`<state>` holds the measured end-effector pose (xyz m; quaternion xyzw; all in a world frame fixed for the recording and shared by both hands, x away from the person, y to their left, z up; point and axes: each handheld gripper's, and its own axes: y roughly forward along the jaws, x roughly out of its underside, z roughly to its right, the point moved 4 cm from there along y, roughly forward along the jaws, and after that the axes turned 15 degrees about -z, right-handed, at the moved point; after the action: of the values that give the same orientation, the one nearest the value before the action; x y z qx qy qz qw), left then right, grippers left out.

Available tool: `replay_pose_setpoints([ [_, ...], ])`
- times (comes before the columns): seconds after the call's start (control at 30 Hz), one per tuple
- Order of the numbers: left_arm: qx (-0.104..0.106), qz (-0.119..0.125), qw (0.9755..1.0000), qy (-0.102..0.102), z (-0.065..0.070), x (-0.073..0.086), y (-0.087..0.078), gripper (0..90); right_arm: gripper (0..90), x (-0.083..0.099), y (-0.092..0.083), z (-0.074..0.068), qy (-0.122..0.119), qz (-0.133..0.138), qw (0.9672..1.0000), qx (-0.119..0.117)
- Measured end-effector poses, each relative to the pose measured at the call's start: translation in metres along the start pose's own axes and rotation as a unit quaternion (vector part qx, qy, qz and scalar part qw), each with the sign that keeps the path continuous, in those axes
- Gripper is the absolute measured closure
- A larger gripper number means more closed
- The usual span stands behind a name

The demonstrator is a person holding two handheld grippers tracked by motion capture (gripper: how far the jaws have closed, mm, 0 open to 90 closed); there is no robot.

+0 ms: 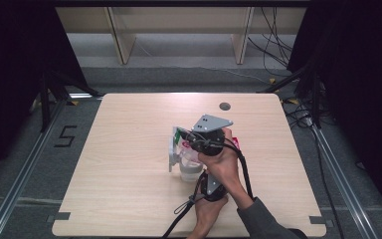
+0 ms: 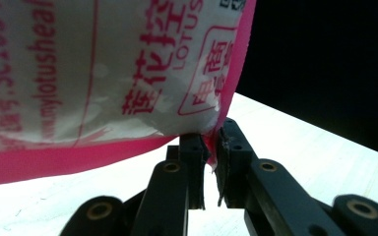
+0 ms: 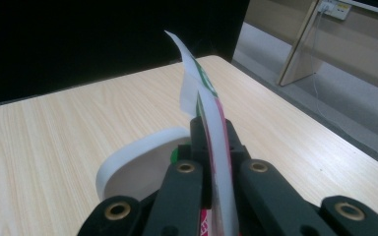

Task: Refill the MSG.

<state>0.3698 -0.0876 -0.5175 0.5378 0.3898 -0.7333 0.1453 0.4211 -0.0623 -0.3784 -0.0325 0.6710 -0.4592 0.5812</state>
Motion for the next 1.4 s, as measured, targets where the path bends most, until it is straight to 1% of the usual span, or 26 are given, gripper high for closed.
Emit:
replay_pose_setpoints([
  [0.03, 0.000, 0.000, 1.0000, 0.000, 0.0000, 0.0000, 0.0000, 82.2, 90.0, 0.0000, 0.0000, 0.0000, 0.000, 0.000, 1.0000, 0.000],
  [0.07, 0.000, 0.001, 1.0000, 0.001, 0.0001, -0.0001, -0.0001, 82.2, 90.0, -0.0005, 0.0005, 0.0003, -0.003, 0.005, 1.0000, 0.007],
  [0.1, -0.001, 0.002, 1.0000, 0.001, 0.0001, -0.0001, -0.0001, 82.2, 90.0, -0.0008, 0.0010, -0.0010, -0.002, 0.006, 0.9999, 0.008],
  [0.2, -0.001, 0.002, 1.0000, 0.001, 0.0003, -0.0004, 0.0001, 82.2, 90.0, -0.0003, 0.0006, -0.0018, -0.001, -0.002, 1.0000, 0.000],
  [0.23, 0.000, 0.003, 1.0000, 0.001, 0.0009, -0.0004, 0.0000, 82.2, 90.0, -0.0001, 0.0003, -0.0025, 0.007, 0.000, 1.0000, 0.004],
  [0.27, 0.000, 0.003, 1.0000, 0.001, 0.0009, -0.0004, 0.0000, 82.2, 90.0, -0.0001, 0.0003, -0.0025, 0.007, 0.000, 1.0000, 0.004],
  [0.3, 0.001, 0.002, 1.0000, 0.001, 0.0006, -0.0003, 0.0002, 82.3, 90.0, -0.0005, 0.0010, -0.0015, -0.001, 0.002, 1.0000, 0.004],
  [0.33, 0.001, 0.002, 1.0000, 0.001, 0.0006, -0.0003, 0.0002, 82.2, 90.0, -0.0005, 0.0010, -0.0015, -0.001, 0.002, 1.0000, 0.004],
  [0.37, 0.001, 0.002, 1.0000, 0.000, 0.0008, -0.0004, 0.0002, 82.3, 90.0, -0.0007, 0.0012, -0.0001, -0.005, 0.007, 0.9999, 0.013],
  [0.43, 0.000, 0.004, 1.0000, 0.001, 0.0012, -0.0003, 0.0002, 82.2, 89.9, -0.0004, 0.0006, -0.0012, -0.002, 0.001, 1.0000, 0.005],
  [0.47, 0.000, 0.004, 1.0000, 0.001, 0.0012, -0.0003, 0.0002, 82.2, 89.9, -0.0004, 0.0006, -0.0012, -0.002, 0.001, 1.0000, 0.005],
  [0.53, 0.001, 0.003, 1.0000, 0.000, 0.0012, -0.0004, 0.0002, 82.3, 90.0, -0.0006, 0.0011, 0.0003, -0.006, 0.007, 0.9999, 0.013],
  [0.63, -0.001, 0.004, 1.0000, 0.001, 0.0011, -0.0002, 0.0003, 82.2, 90.0, -0.0005, 0.0007, -0.0010, -0.002, 0.003, 1.0000, 0.006],
  [0.67, 0.001, 0.003, 1.0000, 0.000, 0.0008, -0.0002, 0.0004, 82.2, 89.9, -0.0009, 0.0008, -0.0002, -0.005, 0.007, 0.9999, 0.009],
  [0.73, 0.001, 0.003, 1.0000, 0.001, 0.0010, -0.0004, 0.0002, 82.2, 89.9, -0.0006, 0.0007, -0.0001, -0.004, 0.006, 1.0000, 0.006],
  [0.8, 0.001, 0.004, 1.0000, 0.001, 0.0008, -0.0003, 0.0004, 82.1, 90.0, -0.0006, 0.0004, -0.0015, -0.001, 0.002, 1.0000, 0.000],
  [0.83, 0.001, 0.004, 1.0000, 0.001, 0.0008, -0.0003, 0.0004, 82.1, 90.0, -0.0006, 0.0004, -0.0015, -0.001, 0.002, 1.0000, 0.000],
  [0.87, 0.001, 0.004, 1.0000, 0.000, 0.0007, -0.0004, 0.0005, 82.0, 89.9, -0.0004, 0.0008, 0.0000, -0.009, 0.003, 0.9999, 0.010],
  [0.9, 0.001, 0.004, 1.0000, 0.001, 0.0007, -0.0004, 0.0004, 82.1, 90.0, -0.0003, 0.0007, -0.0012, -0.010, 0.000, 0.9999, 0.003],
  [1.0, 0.001, 0.004, 1.0000, -0.001, 0.0000, -0.0005, 0.0004, 82.1, 90.0, -0.0007, 0.0012, -0.0017, -0.008, 0.003, 1.0000, 0.005],
  [1.03, 0.001, 0.003, 1.0000, -0.001, 0.0000, -0.0006, 0.0002, 82.0, 90.0, -0.0002, 0.0012, -0.0030, -0.005, -0.002, 1.0000, -0.002],
  [1.07, 0.012, 0.003, 0.9999, 0.010, 0.0004, -0.0010, 0.0009, 82.0, 90.0, -0.0002, 0.0012, -0.0033, -0.004, -0.002, 1.0000, -0.003],
  [1.17, 0.014, 0.002, 0.9998, 0.009, 0.0002, -0.0010, 0.0008, 82.0, 89.9, -0.0010, 0.0018, -0.0031, -0.011, 0.003, 0.9999, 0.004],
  [1.27, 0.013, 0.002, 0.9998, 0.012, -0.0001, -0.0009, 0.0004, 82.0, 89.9, -0.0010, 0.0017, -0.0039, -0.012, 0.002, 0.9999, 0.005],
  [1.33, 0.014, 0.002, 0.9999, 0.009, 0.0000, -0.0010, 0.0007, 81.9, 89.9, -0.0011, 0.0016, -0.0038, -0.011, 0.003, 0.9999, 0.004],
  [1.4, 0.014, 0.002, 0.9998, 0.010, -0.0001, -0.0012, 0.0006, 81.9, 90.0, -0.0012, 0.0012, -0.0027, -0.011, 0.004, 0.9999, 0.004],
])
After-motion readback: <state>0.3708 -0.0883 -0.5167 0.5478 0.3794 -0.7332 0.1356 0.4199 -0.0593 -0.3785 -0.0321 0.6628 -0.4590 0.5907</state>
